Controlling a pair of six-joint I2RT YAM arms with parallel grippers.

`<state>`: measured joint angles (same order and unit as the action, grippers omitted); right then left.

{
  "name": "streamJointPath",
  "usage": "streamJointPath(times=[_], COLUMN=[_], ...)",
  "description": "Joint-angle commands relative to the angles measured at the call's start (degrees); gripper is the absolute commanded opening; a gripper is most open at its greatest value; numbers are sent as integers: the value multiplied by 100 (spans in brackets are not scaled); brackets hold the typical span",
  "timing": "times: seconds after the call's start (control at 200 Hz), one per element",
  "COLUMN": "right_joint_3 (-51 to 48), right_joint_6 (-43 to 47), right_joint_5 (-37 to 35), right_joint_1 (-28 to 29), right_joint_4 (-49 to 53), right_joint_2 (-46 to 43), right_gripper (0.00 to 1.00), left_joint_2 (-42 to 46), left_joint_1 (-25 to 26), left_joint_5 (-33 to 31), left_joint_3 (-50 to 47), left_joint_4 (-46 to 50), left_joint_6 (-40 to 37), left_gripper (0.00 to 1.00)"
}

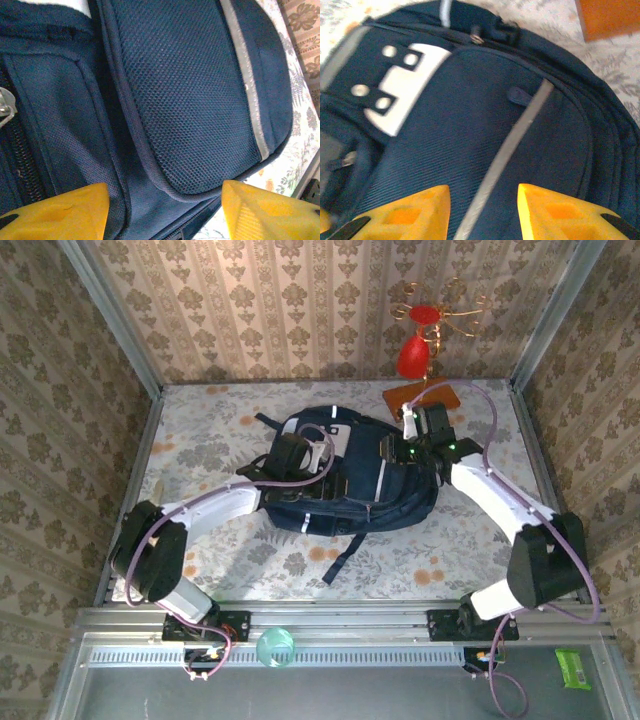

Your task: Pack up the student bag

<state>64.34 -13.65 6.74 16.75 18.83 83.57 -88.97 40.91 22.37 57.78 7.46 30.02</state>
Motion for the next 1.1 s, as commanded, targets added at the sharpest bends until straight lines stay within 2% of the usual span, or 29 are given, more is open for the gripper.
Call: streamJointPath(times=[0.0,0.175,0.505,0.81,1.095], right_joint_3=[-680,-1130,-2119,-2803,-3284], right_joint_6=[-13,-268,-896,-1762,-2456], right_joint_5=[-474,27,47,-697,-1118], right_joint_1=[322,713,1372,2063,2367], right_joint_4=[134,157,-148,-693,-1488], right_joint_2=[-916,-1378,-1926,-2037,-1945], right_gripper=[43,42,41,43,41], left_joint_2=[-89,-515,-938,-904,-905], left_joint_1=[136,134,20,-22,-24], left_joint_5=[9,-84,168,337,391], left_joint_3=[284,603,733,418,380], left_joint_4=[251,439,205,-166,-202], left_joint_6=[-117,-167,47,337,338], left_gripper=[58,55,39,19,10])
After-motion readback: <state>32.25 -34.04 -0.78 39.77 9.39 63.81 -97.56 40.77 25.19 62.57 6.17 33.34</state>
